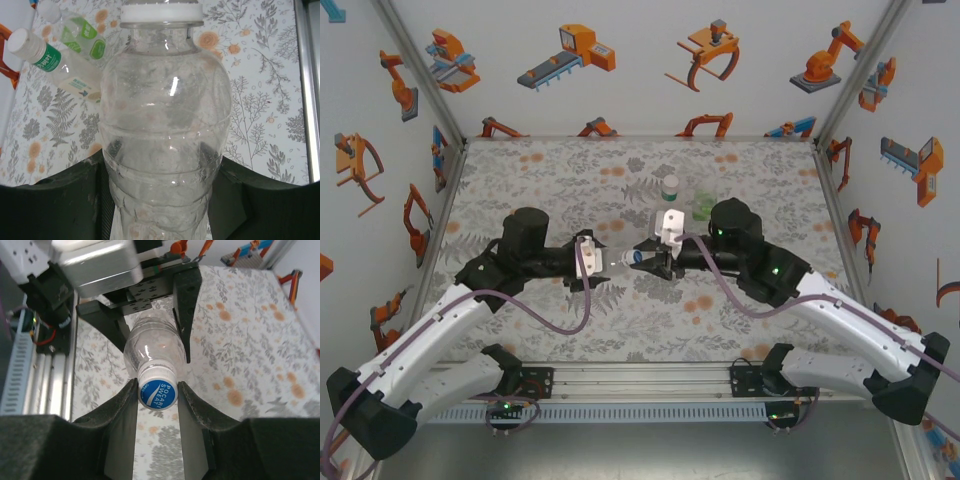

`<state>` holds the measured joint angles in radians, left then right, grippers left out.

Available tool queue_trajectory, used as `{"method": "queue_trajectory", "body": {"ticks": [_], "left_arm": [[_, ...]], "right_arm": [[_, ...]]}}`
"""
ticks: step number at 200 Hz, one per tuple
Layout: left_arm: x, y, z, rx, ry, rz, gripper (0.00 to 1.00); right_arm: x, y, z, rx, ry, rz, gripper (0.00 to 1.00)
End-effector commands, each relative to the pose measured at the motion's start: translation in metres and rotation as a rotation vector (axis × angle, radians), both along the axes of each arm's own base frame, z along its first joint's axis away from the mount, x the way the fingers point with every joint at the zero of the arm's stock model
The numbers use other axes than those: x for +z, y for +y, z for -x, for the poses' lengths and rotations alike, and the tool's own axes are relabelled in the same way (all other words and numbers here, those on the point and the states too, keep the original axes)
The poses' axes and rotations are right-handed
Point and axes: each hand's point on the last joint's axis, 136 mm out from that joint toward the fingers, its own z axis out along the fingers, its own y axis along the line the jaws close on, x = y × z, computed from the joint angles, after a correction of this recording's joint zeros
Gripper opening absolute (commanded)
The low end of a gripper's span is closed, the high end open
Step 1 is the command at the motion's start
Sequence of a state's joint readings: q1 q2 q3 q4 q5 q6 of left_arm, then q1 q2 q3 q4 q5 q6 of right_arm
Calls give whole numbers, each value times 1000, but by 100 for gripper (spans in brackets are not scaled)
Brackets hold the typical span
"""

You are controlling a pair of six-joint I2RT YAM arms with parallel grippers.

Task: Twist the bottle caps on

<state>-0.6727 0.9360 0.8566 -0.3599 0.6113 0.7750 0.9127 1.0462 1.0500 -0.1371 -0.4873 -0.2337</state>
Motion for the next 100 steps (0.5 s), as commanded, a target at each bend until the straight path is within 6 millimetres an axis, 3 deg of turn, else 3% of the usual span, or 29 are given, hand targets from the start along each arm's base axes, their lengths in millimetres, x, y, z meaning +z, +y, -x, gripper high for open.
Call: {"method": "queue_trajectory", "body": {"ticks": [1,42,61,100], "left_arm": [[21,-1,-2,8,-60,50,0],[20,0,-6,30,-66,44,0],[19,-1,-7,29,-64,44,0],[18,-3,-7,25,-51,45,0]], "right_arm": [[15,1,-24,-174,243,-132,0],[8,0,-44,-332,656,-281,0],[-3,-2,-53,-416,851,-314,6],[-20,0,-58,-485,1094,-349,5]]}}
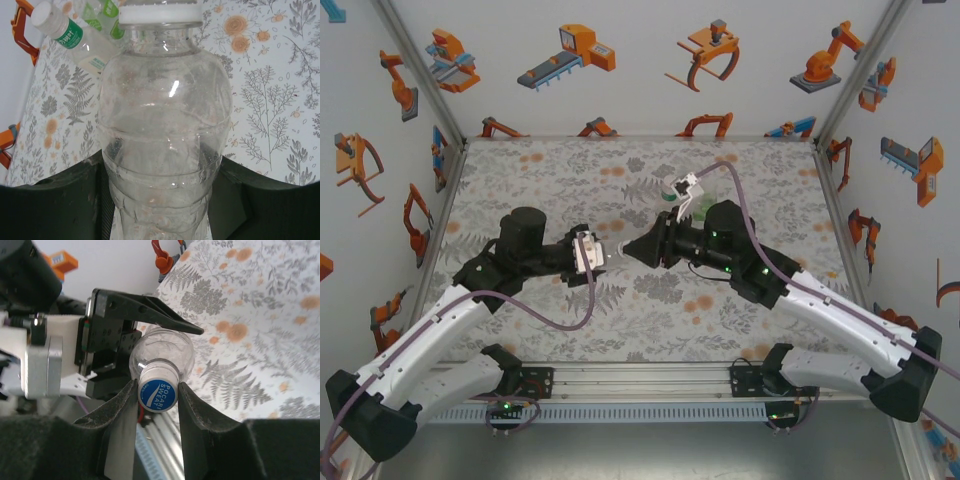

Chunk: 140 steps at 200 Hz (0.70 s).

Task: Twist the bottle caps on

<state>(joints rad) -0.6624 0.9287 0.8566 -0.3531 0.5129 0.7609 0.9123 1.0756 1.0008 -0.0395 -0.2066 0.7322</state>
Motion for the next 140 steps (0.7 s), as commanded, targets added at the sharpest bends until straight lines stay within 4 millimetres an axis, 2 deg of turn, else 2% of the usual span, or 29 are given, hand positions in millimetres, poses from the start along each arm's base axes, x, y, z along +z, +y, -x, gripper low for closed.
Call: {"method": "queue_trajectory", "body": {"ticks": [1,28,40,91,130,140], "left_arm": [[19,-11,10,-78,-24,69,0],[18,-12,10,-81,-20,69,0],[19,-12,10,-81,-21,69,0],[18,-12,10,-79,-19,68,0],[18,-12,12,-88,-17,67,0],[19,-12,14,-96,-15,68,0]], "right_arm": [[-5,6,-5,-59,227,-112,5],[-11,5,-5,-70,251,-89,5],[-9,4,-4,-64,243,-78,9],[13,-1,6,-5,102,-14,49],[36,-16,15,23,-93,33,65],[39,-18,17,37,-153,51,66]]}}
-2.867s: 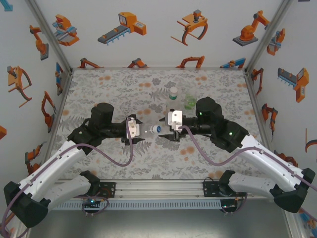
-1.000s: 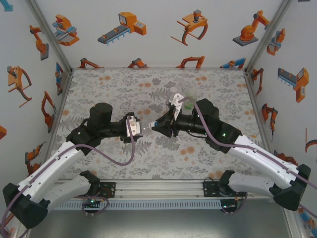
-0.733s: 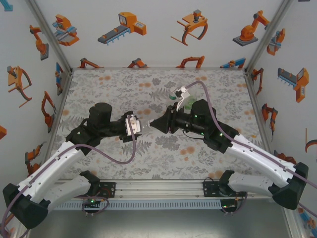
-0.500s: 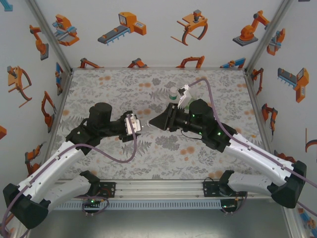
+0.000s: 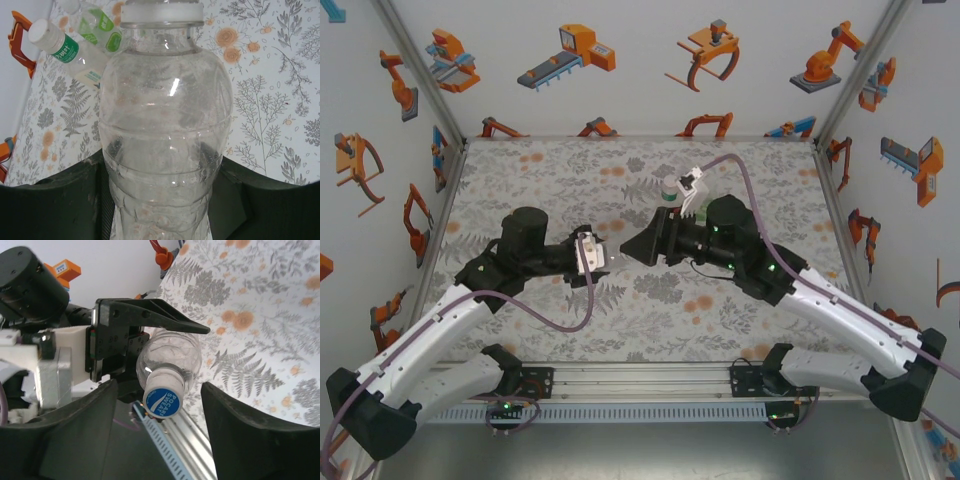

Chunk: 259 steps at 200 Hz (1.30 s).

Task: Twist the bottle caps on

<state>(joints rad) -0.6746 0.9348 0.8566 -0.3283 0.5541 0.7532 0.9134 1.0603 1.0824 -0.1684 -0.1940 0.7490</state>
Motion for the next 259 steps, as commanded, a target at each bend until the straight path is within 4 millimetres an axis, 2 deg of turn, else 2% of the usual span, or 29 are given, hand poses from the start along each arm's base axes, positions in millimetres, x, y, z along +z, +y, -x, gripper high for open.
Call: {"method": "queue_trajectory", "body": {"ticks": [1,27,54,81,112,123,167,259], "left_arm": [[14,-5,7,-52,-19,40,0],[14,-6,13,-86,-10,44,0],[14,-9,20,-128,11,46,0],[14,-9,24,-150,23,44,0],[15,-8,26,-156,18,48,0],[16,-9,27,-164,20,51,0],[18,-9,30,-177,22,56,0],[17,-9,30,-178,26,55,0]], "right_arm": [[24,-9,13,57,-190,35,66],[30,-9,23,141,-411,87,65],[38,-5,51,330,-742,137,65],[43,-4,71,474,-996,198,65],[34,-4,92,644,-1178,238,64],[28,-4,96,693,-1209,255,63],[17,3,89,741,-1208,321,56],[13,16,85,755,-1215,302,43]]}}
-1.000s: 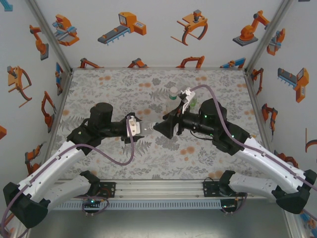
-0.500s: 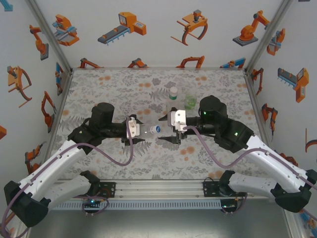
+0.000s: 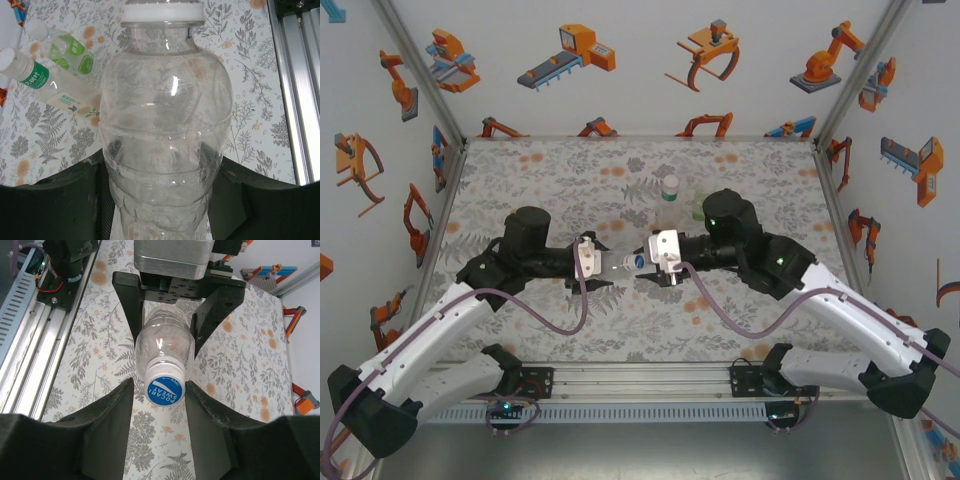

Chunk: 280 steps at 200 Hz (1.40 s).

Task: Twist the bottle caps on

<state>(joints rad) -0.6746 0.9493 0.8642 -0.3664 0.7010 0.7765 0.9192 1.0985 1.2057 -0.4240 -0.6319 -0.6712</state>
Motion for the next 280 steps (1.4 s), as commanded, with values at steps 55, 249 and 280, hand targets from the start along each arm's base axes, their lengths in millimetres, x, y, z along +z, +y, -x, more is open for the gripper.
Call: {"method": "queue_trajectory", "body": {"ticks": [55,249,280], "left_arm": [[18,-1,7,-38,-32,33,0],[13,3,-21,108,-86,11,0],[13,1,-20,97,-70,15,0]], "right_arm": [[13,5,5,35,-36,-37,32],[-19,5,-82,-769,1359,-359,0],[-23,3,-84,-796,1400,-370,0]]}}
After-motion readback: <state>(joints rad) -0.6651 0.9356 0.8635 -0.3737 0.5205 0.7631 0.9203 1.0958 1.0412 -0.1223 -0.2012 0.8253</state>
